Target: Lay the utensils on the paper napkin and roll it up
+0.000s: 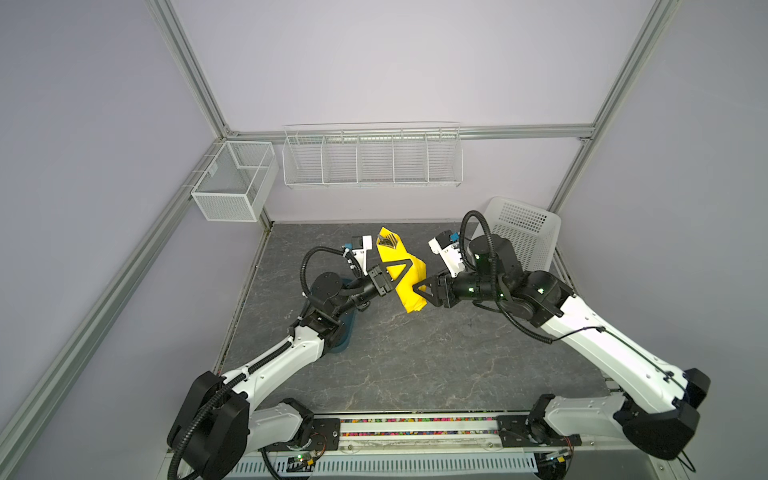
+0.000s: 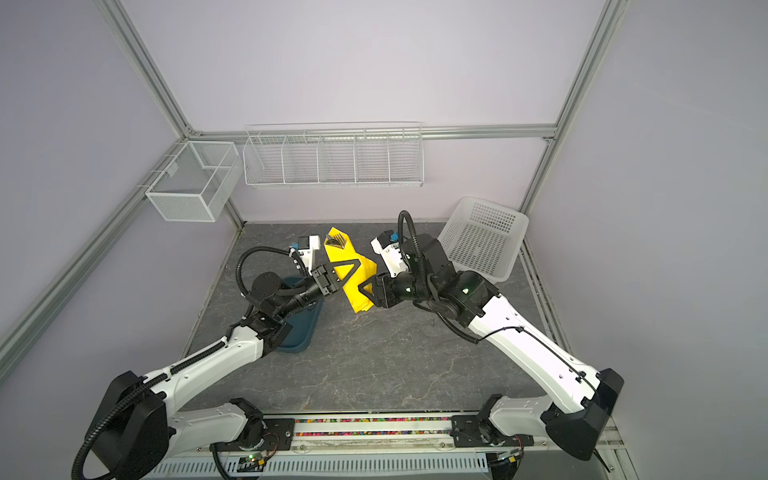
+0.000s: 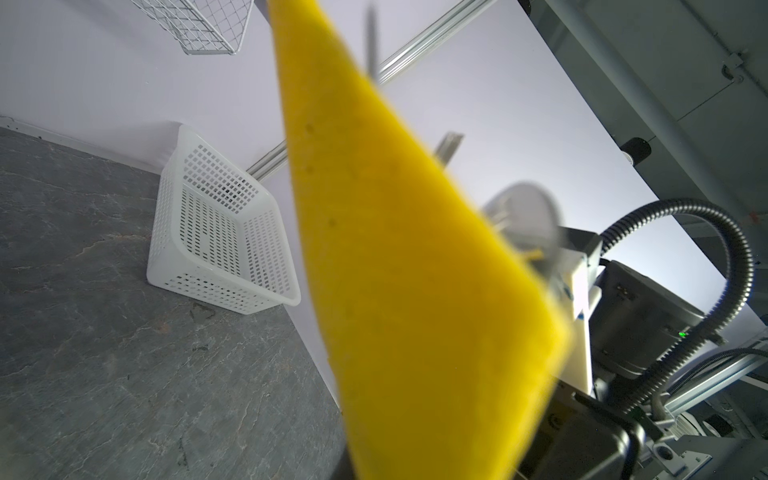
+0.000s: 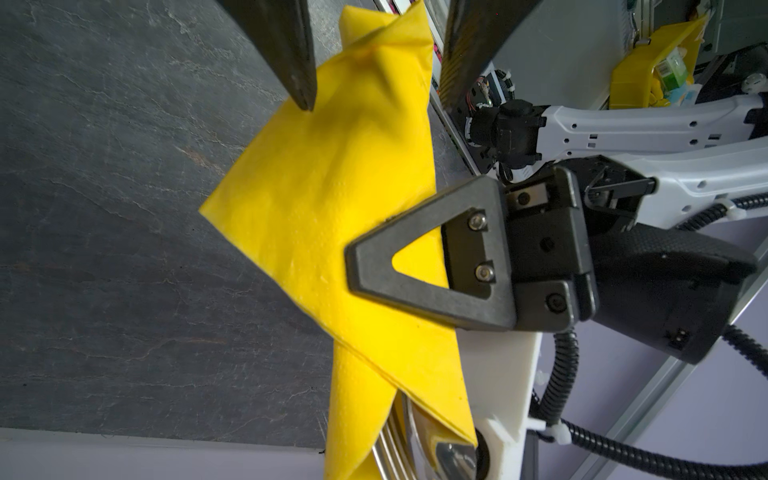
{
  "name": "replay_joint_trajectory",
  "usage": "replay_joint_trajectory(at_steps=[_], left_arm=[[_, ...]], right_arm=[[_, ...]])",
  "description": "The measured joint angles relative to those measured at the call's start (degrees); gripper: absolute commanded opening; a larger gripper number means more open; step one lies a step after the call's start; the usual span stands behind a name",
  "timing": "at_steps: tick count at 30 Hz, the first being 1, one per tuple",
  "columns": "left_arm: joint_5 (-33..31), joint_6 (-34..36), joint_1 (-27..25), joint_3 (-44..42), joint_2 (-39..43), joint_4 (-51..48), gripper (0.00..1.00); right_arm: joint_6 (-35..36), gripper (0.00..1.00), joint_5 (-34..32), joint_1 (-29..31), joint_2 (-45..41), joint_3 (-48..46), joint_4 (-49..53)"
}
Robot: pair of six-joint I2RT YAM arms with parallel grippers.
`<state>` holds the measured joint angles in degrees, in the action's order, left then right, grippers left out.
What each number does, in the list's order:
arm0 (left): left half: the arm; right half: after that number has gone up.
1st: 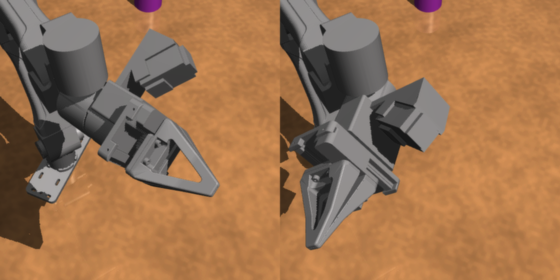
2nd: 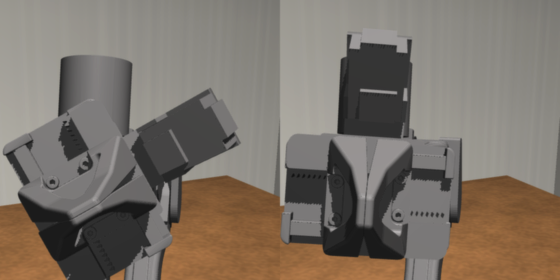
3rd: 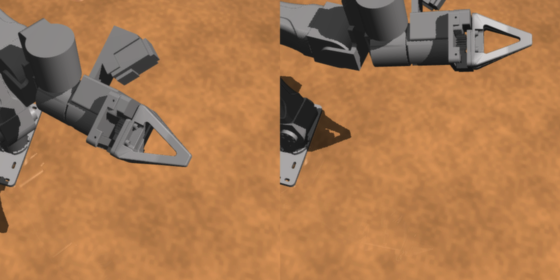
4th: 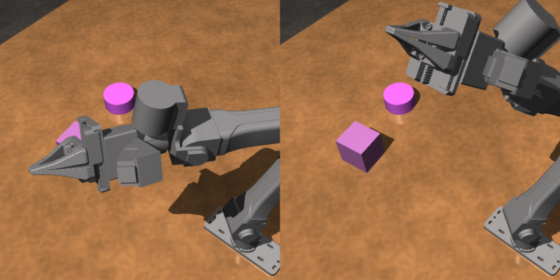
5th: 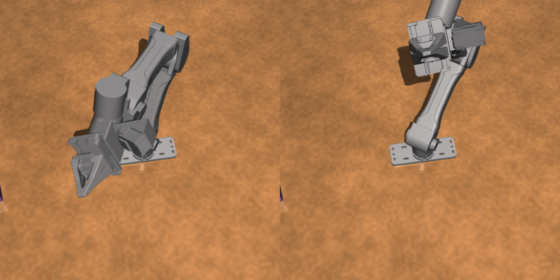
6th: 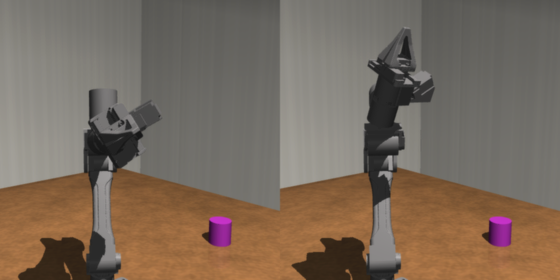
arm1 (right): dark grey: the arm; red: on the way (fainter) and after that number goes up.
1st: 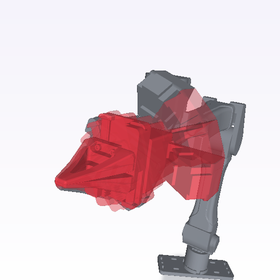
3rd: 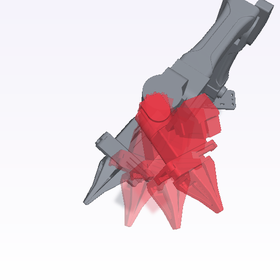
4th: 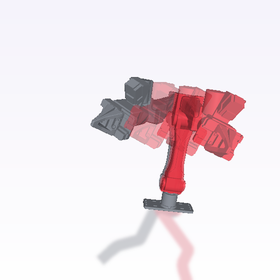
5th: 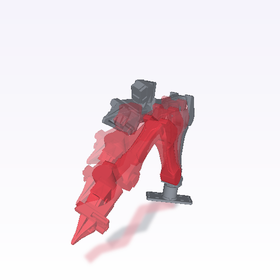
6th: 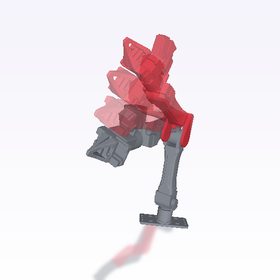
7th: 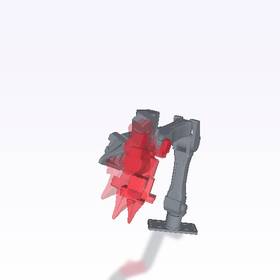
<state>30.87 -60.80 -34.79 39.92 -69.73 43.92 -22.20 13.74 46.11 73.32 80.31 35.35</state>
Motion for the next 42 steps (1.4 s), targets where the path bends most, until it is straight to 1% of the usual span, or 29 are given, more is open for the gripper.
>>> replay_joint_trajectory(at_steps=[5, 13, 19, 29, 36, 42], left_arm=[[0.00, 0.00, 0.00, 0.00, 0.00, -0.59, 0.00], [-0.02, 0.00, 0.00, 0.00, 0.00, -1.33, 0.00], [0.02, 0.02, 0.00, 0.00, 0.00, -2.29, 0.00], [-0.02, 0.04, 0.00, 0.00, 0.00, -2.73, 0.00], [-0.22, 0.02, 0.00, 0.00, 0.04, -2.67, 0.00], [-0.46, 0.00, 0.00, 0.00, 0.11, -2.67, 0.00]], right_arm=[[2.14, 0.42, -0.46, 0.85, -0.02, 0.07, 3.82], [2.97, 0.45, -5.09, 1.40, 1.29, 1.62, 8.52], [3.08, 0.45, -6.10, 1.79, 3.13, 1.92, 9.62], [4.66, 0.44, -8.07, 2.03, 2.84, 1.86, 10.47], [4.66, 0.47, -8.37, 2.05, -1.57, 1.77, 10.47], [4.00, 0.48, -7.26, 2.05, -7.19, 1.77, 6.21]])
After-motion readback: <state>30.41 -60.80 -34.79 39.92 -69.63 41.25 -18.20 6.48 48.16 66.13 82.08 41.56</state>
